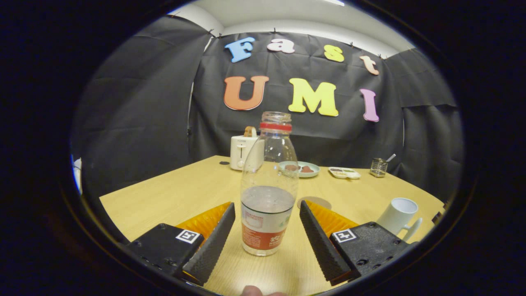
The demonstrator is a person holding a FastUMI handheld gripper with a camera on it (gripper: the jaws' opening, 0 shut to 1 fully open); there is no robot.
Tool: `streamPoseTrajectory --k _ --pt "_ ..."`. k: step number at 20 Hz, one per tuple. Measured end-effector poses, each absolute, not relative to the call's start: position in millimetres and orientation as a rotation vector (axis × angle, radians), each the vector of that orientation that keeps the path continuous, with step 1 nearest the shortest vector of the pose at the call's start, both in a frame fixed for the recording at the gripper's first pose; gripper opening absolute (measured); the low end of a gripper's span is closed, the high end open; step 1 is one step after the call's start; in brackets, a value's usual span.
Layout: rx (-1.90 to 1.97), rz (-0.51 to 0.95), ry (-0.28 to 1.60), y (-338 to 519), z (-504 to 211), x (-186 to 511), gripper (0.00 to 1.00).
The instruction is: Take the bottle from table, then pour the juice into the cup, finally place the bottle on the coaster
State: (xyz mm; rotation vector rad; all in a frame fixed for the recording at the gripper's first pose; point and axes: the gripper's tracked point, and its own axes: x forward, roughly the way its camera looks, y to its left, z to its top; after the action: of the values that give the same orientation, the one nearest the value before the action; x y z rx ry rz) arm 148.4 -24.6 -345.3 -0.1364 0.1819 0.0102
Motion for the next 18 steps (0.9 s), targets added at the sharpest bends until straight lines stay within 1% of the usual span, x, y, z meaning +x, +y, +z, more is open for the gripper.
streamPoseTrajectory --k 6,9,10,12,16,18 --pt "-0.153 0.008 0.18 -24 -349 155 0.98" --pt "-0.174 0.014 0.187 -23 -348 158 0.85" --pt "-0.172 0.023 0.183 -20 -346 159 0.85" --pt "-0.176 0.009 0.169 -25 -335 153 0.8" --pt "-0.1 -0.006 0.117 -32 -301 139 0.78" --pt "-0.028 0.002 0.13 -35 -291 132 0.78"
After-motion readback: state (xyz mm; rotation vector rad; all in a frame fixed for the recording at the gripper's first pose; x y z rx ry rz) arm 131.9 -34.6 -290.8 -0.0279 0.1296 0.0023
